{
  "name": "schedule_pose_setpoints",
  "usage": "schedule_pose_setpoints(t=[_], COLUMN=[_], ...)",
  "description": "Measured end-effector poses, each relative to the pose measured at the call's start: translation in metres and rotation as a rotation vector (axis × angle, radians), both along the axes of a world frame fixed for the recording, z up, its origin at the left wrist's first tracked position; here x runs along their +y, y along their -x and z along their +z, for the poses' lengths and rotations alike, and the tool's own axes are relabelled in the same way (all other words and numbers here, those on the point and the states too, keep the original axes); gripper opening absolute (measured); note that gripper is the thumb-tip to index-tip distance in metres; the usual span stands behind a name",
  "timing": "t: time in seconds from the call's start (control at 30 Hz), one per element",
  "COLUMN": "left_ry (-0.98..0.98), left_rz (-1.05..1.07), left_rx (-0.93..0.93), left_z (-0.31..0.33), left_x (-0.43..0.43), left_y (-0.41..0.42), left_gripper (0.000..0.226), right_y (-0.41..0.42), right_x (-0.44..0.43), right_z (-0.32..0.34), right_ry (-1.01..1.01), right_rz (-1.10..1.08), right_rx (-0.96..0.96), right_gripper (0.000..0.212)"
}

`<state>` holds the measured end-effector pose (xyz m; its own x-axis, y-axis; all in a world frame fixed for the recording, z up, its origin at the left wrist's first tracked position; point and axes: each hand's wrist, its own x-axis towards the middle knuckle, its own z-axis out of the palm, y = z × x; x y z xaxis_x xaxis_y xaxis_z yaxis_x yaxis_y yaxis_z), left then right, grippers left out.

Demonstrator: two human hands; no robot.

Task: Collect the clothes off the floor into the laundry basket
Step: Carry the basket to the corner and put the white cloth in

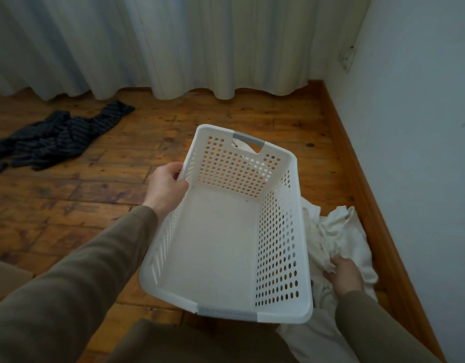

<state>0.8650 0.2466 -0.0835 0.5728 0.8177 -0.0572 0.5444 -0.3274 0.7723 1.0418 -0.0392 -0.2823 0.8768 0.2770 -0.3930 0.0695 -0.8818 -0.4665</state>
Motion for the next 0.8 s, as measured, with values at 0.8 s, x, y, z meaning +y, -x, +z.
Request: schedule_pose_setpoints(t=[0.8], left_ry=[-0.048], left_rz=[-0.018], left_rx=[-0.034], left_z=[0.017], left_x=[-0.037], left_y=[-0.015], left_gripper=[0.03], right_y=[0.066], right_x=[0.076], right_z=[0.237], right_ry=[-0.99], right_rz=[0.09], right_rx=[0.043], right_gripper=[0.015])
